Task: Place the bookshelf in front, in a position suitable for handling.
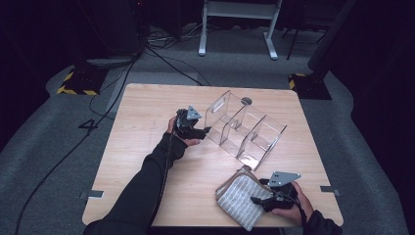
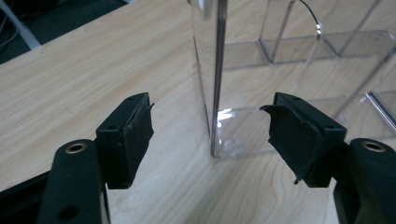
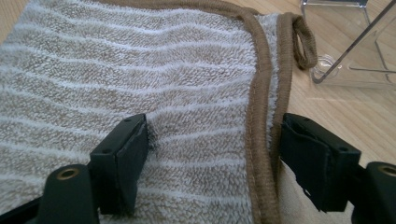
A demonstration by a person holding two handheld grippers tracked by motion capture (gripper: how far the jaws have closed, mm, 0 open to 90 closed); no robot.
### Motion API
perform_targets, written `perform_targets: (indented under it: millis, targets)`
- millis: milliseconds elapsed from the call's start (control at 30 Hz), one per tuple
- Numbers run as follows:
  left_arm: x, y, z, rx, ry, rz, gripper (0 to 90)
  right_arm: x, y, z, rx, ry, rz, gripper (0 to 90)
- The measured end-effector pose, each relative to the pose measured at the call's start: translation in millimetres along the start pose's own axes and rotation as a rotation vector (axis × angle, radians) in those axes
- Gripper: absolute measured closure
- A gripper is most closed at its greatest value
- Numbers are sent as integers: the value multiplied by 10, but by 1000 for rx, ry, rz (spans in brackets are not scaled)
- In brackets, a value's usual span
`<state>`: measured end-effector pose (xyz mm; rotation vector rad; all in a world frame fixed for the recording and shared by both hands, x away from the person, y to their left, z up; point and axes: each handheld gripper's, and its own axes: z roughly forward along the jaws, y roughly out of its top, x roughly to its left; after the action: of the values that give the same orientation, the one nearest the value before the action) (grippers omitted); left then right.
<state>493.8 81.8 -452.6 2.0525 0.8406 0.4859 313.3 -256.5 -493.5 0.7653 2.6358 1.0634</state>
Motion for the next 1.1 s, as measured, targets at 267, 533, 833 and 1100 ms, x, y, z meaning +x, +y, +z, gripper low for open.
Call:
perform_targets:
  millis: [267,533,833,1100]
  targets:
    - [-17,127,129,-7,63,-38,496,-1,-5,-4,-1,1,1,250]
    - [-94,177,181,2,107,13,654,-3,-8,-7,-1,1,2,250]
    - [-158,200,221,-9,106,29,831,-10,-15,-9,-3,5,1,250]
    - [-134,124,116,-18,87,-6,856,-15,-17,-12,-2,4,1,248]
